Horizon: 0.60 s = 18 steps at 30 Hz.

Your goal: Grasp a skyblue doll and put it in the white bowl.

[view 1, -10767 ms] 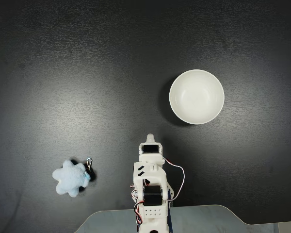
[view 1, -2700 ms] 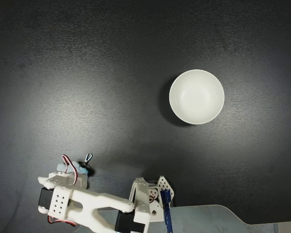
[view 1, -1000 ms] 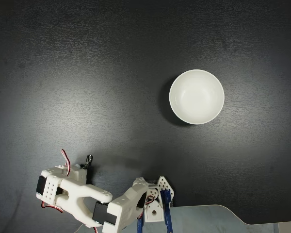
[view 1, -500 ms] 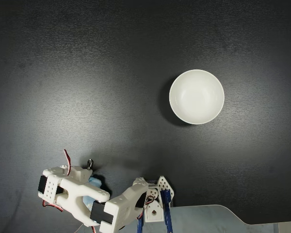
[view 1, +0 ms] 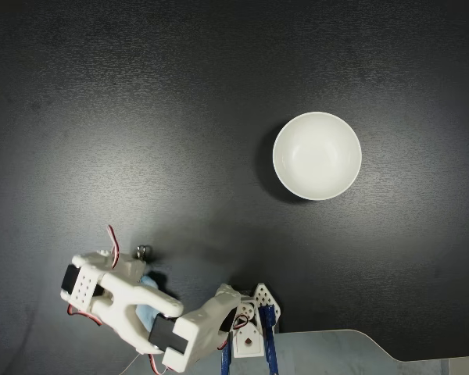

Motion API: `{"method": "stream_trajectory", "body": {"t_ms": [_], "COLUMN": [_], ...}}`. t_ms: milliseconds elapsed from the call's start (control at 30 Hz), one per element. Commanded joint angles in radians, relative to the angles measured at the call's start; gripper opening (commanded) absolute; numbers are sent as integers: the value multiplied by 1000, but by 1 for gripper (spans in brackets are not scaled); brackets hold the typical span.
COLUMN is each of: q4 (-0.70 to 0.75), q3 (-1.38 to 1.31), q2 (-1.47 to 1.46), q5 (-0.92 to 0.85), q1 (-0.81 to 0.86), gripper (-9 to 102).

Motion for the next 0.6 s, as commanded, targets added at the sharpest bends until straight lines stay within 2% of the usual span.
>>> {"method": "stream_trajectory", "body": {"t_ms": [0,233,567], "q4": [8,6,6], "q3": [-129,-164,-400], "q2": [163,169,221], "q5": [2,0,3], "q1": [149,299,750], "gripper": [-1,-1,-1]}}
